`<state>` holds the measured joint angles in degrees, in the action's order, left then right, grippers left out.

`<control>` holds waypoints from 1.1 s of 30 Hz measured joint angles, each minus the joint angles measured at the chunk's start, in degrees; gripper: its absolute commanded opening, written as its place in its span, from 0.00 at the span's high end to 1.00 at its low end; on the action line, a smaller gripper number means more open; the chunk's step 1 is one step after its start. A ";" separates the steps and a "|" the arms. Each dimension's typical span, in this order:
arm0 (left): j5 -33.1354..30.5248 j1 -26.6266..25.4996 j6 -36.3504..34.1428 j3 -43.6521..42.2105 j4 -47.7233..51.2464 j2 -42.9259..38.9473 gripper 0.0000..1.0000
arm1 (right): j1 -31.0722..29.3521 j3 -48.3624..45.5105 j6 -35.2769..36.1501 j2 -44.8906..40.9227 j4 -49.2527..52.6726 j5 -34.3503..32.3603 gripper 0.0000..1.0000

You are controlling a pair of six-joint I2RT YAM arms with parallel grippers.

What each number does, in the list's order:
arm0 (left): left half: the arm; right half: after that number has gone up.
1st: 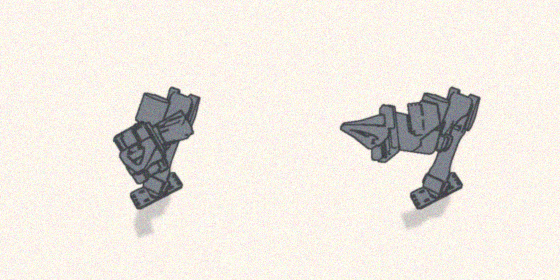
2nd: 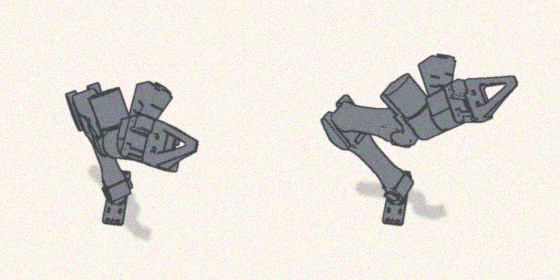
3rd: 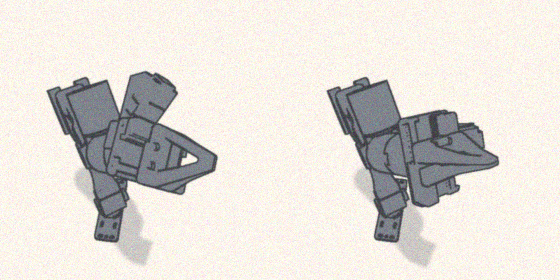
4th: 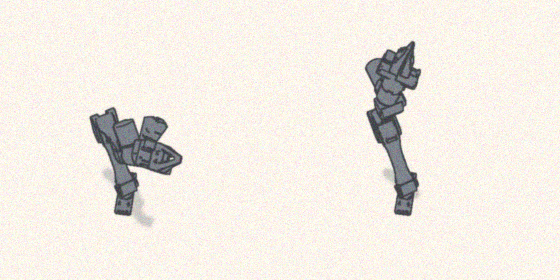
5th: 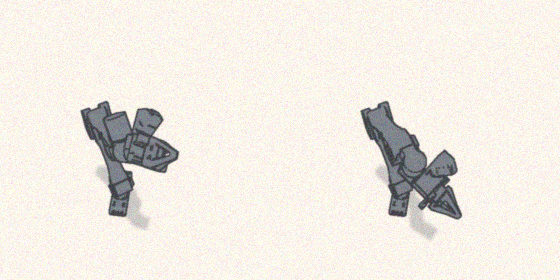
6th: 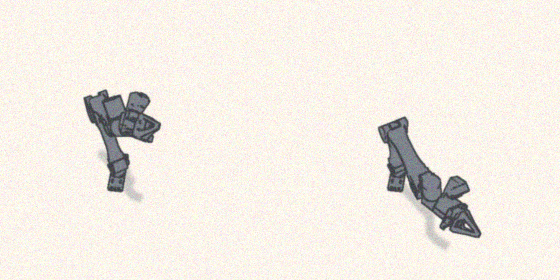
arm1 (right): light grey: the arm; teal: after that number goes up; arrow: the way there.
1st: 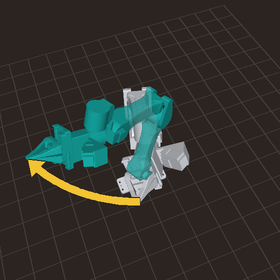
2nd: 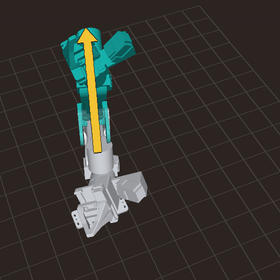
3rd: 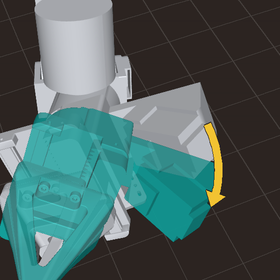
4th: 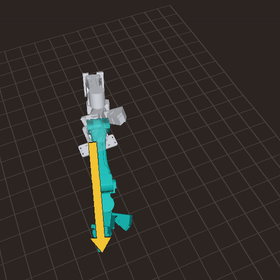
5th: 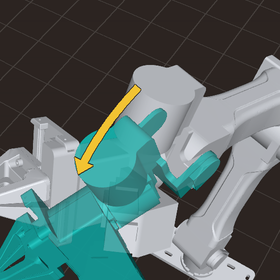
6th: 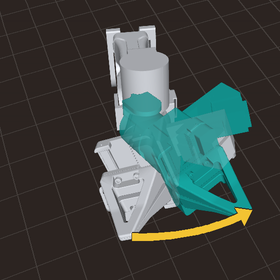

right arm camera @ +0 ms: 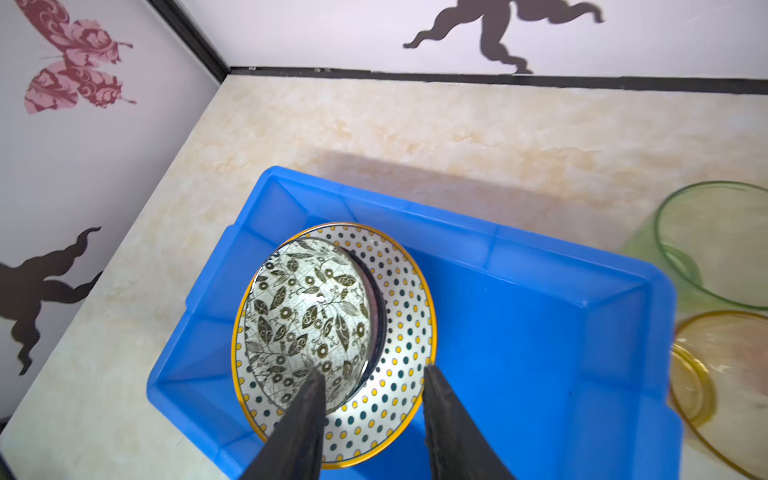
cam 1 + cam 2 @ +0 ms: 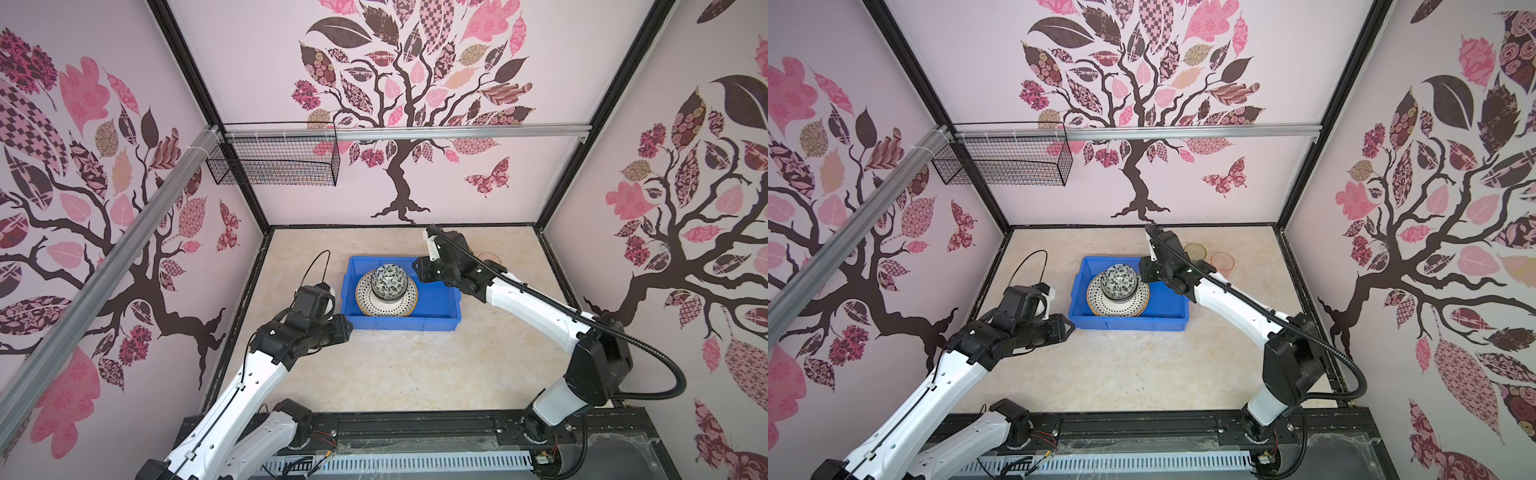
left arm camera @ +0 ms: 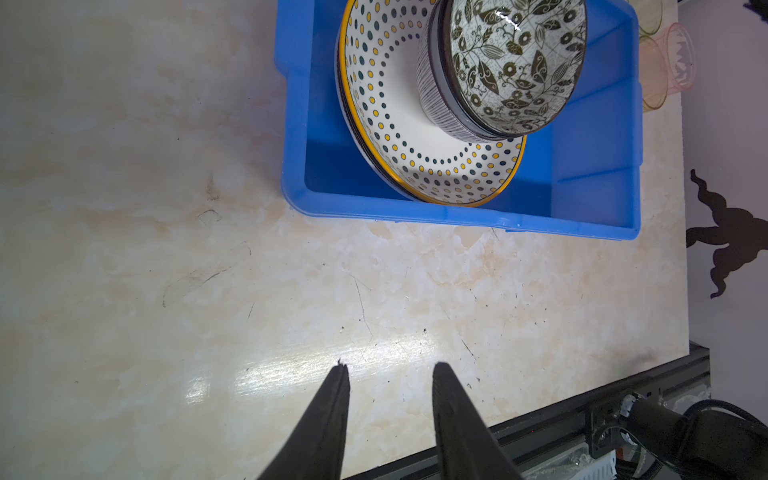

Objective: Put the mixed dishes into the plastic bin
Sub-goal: 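Open the right gripper and raise it off the stacked bowls, then move the right gripper to the yellow plastic cup beside the bin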

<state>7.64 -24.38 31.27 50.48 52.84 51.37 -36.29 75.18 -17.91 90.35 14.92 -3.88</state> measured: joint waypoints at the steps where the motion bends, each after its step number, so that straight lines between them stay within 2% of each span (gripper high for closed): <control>1: 0.00 -0.02 -0.02 0.00 0.15 0.00 0.63 | 0.00 -0.92 0.17 -0.74 -0.07 -1.53 0.55; 5: 0.00 -0.02 -0.15 0.00 0.72 0.17 0.62 | 0.52 -4.00 0.52 -2.67 -1.07 -6.54 0.53; 8: -0.04 -0.02 -0.24 0.00 1.11 0.61 0.62 | 2.80 -6.32 -0.07 -4.22 -1.38 -7.69 0.52; 15: -0.52 0.00 -0.26 0.00 2.21 1.73 0.62 | 14.91 -12.33 -3.85 -8.66 -3.65 -7.10 0.50; 19: -0.94 0.00 -0.26 0.09 2.54 2.67 0.62 | 18.91 -13.84 -5.25 -9.75 -3.85 -6.67 0.51; 23: -0.90 0.00 -0.26 0.09 2.62 3.45 0.61 | 22.95 -16.74 -7.54 -9.94 -6.14 -3.10 0.51; 33: -0.90 0.00 -0.11 0.20 3.02 3.91 0.60 | 24.74 -19.32 -9.14 -9.94 -7.50 -0.11 0.51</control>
<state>6.74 -24.38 31.16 50.68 55.86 55.29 -11.55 55.86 -27.05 80.40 7.42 -3.99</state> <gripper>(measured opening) 0.395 0.496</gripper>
